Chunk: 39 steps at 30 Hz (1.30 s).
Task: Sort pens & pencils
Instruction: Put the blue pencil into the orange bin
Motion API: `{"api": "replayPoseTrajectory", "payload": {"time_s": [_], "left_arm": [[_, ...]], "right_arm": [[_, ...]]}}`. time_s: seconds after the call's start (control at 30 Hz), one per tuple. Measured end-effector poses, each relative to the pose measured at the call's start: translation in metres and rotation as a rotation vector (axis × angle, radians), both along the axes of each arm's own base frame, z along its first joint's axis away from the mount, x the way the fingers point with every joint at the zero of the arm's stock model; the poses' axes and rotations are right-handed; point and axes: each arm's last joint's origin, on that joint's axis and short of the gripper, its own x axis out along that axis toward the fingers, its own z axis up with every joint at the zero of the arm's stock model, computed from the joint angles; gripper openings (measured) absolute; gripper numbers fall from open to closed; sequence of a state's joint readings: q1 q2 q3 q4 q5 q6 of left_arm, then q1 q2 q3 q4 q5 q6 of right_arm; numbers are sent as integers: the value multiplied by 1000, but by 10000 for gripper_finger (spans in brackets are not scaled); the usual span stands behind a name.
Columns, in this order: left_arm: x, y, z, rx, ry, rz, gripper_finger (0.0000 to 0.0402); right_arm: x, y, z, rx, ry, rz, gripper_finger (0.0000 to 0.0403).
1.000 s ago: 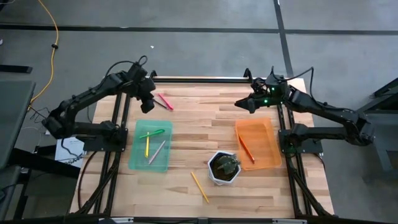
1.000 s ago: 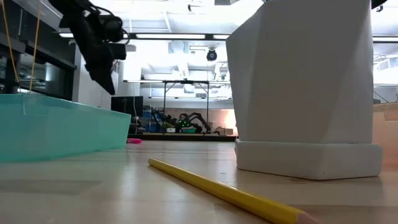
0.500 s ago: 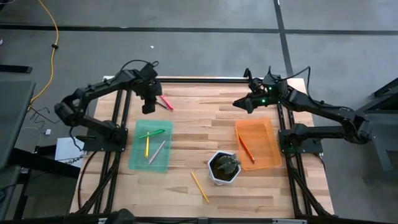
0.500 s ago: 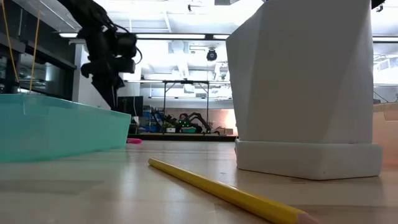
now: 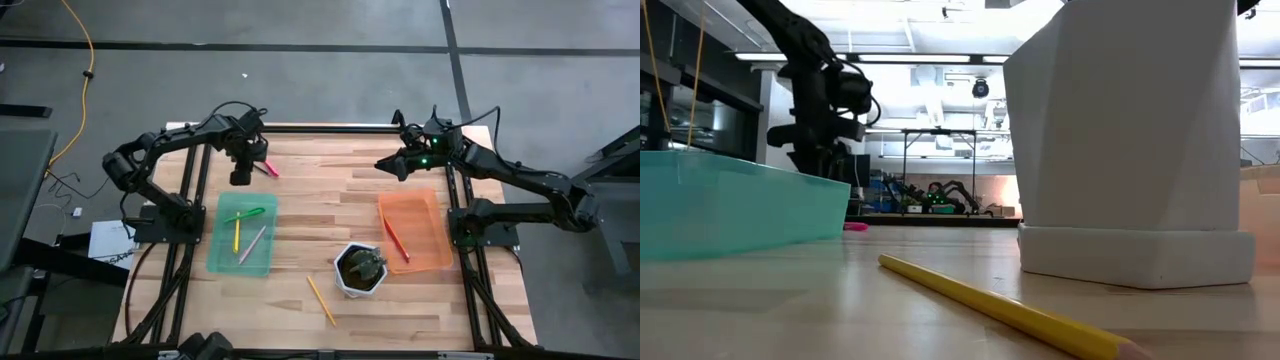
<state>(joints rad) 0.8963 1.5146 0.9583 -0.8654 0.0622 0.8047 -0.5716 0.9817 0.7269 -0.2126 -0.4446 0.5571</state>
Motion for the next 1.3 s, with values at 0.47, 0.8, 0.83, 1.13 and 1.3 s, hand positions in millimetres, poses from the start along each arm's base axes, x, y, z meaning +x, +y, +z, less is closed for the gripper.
{"api": "replayPoseTrajectory", "payload": {"time_s": [0.47, 0.8, 0.83, 1.13, 1.3], "left_arm": [[17, 26, -7, 17, 53, -103, 95], [23, 34, -25, -35, 86, -166, 95], [24, 34, -27, -42, 86, -173, 95], [26, 35, -39, -91, 89, -219, 95], [26, 36, -48, -119, 112, -229, 95]], "right_arm": [[0, 0, 0, 8, 1, -8, 133], [0, 0, 0, 25, 4, -22, 133], [0, 0, 0, 22, 6, -29, 133], [0, -1, -1, 14, 10, -46, 133], [0, -1, -1, 13, 12, -50, 133]]}}
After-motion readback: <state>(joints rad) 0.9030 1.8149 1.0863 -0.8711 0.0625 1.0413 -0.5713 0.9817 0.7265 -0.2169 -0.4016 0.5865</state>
